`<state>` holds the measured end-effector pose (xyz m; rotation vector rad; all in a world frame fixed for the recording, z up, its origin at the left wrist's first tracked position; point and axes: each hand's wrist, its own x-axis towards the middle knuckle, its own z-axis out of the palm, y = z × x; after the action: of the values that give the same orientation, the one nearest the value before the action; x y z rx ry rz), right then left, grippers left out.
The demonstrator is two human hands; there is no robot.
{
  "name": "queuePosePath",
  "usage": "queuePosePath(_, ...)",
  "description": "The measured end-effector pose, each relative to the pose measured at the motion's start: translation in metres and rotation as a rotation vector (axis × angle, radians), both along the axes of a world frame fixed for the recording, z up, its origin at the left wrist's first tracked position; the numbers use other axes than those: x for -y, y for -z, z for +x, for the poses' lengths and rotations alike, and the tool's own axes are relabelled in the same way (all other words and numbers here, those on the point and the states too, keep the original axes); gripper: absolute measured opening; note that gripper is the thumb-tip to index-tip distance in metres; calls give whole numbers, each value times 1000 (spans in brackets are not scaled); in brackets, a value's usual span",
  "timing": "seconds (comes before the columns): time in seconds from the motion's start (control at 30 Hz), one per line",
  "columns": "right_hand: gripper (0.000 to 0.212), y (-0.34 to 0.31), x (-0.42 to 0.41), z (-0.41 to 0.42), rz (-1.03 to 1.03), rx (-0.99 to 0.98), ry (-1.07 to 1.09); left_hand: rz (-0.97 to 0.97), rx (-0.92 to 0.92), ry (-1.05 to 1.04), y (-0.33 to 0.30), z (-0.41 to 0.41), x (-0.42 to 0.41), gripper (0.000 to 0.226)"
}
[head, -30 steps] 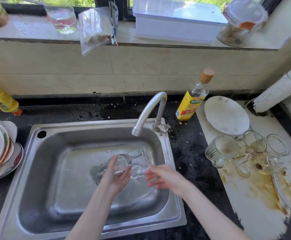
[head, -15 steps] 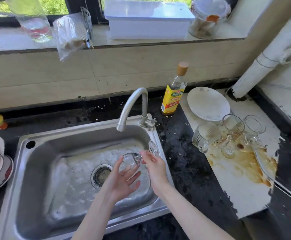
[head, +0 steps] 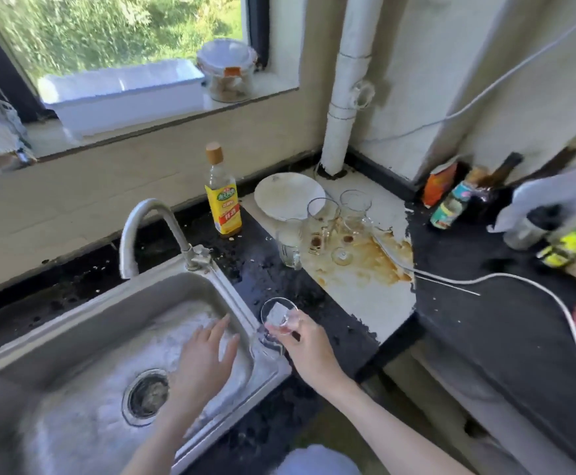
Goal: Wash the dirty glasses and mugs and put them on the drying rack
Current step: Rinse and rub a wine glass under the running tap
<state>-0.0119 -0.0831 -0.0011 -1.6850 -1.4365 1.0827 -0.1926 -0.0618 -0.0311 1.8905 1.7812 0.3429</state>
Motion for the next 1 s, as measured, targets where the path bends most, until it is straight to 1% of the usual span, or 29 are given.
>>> queuePosePath(0.03,11,-5,15,14,13,-8,32,38,-64,115,-5,12,6,52)
queuePosePath(0.07,20,-8,31,30,15,6,67,70,-107,218,-9,25,15,59)
queuePosePath(0.1,24,-11,49,44,18,33,109,97,-135,308,-12,38,27,71)
queuePosePath(0.17,22,-15,95,71,27,31,184,147,-177,457,-12,63,56,94)
queuePosePath(0.2,18,-13,121,83,46,26,235,154,-193,521,-10,76,72,99)
queuePosePath(0.27,13,-10,176,104,51,27,367,145,-207,654,-11,103,106,94)
queuePosePath(0.33,13,-9,233,121,53,6,496,158,-189,774,-15,129,144,86)
queuePosePath(0.47,7,-11,343,149,36,-19,741,163,-154,1028,-30,180,225,89)
queuePosePath(0.5,7,-11,370,155,44,-26,800,154,-165,1096,-35,194,245,86)
queuePosePath(0.57,11,-13,423,168,49,-47,919,128,-227,1240,-41,221,282,72)
queuePosePath(0.63,11,-14,471,180,54,-76,1040,166,-287,1342,-40,248,316,65)
queuePosePath(0.7,8,-16,514,191,67,-65,1157,176,-309,1439,-44,275,345,66)
queuePosePath(0.73,9,-18,534,197,69,-48,1206,171,-288,1500,-46,289,359,69)
queuePosePath(0.87,11,-29,600,232,61,41,1341,220,-169,1682,-52,355,408,103)
queuePosePath(0.9,12,-30,614,243,63,57,1377,234,-149,1711,-53,373,418,104)
queuePosePath(1.0,12,-36,646,284,91,64,1484,267,-76,1762,-54,427,448,90)
